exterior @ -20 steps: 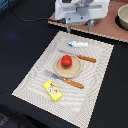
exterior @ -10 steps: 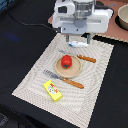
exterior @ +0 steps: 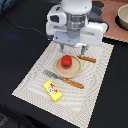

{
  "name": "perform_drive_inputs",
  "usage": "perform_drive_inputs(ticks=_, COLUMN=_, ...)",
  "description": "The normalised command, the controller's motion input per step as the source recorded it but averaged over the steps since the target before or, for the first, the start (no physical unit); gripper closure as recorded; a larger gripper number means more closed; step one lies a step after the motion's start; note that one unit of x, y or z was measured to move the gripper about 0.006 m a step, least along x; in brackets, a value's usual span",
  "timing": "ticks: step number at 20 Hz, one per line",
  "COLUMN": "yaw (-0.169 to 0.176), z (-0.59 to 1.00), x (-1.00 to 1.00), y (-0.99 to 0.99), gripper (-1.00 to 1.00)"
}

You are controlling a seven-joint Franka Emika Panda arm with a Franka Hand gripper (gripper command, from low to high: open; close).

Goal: Interact with the objects in diverse but meaningful ways.

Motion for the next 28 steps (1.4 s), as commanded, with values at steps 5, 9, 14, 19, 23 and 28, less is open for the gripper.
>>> perform_drive_inputs(ticks=5, yaw=-0.049, z=-0.25, x=0.0, y=-0.1, gripper=-1.0)
perform_drive_inputs(ticks=9, yaw=-0.032, z=-0.25, x=0.0, y=-0.02, gripper=-1.0)
perform_drive_inputs(ticks=14, yaw=-0.03, z=-0.24, x=0.0, y=-0.01, gripper=-1.0)
perform_drive_inputs(ticks=19, yaw=-0.032, z=-0.25, x=0.0, y=-0.04, gripper=-1.0)
perform_drive_inputs(ticks=23, yaw=-0.032, z=-0.15, x=0.0, y=-0.07, gripper=1.0)
perform_drive_inputs(ticks=28, yaw=-0.022, z=0.0, x=0.0, y=-0.04, gripper=1.0)
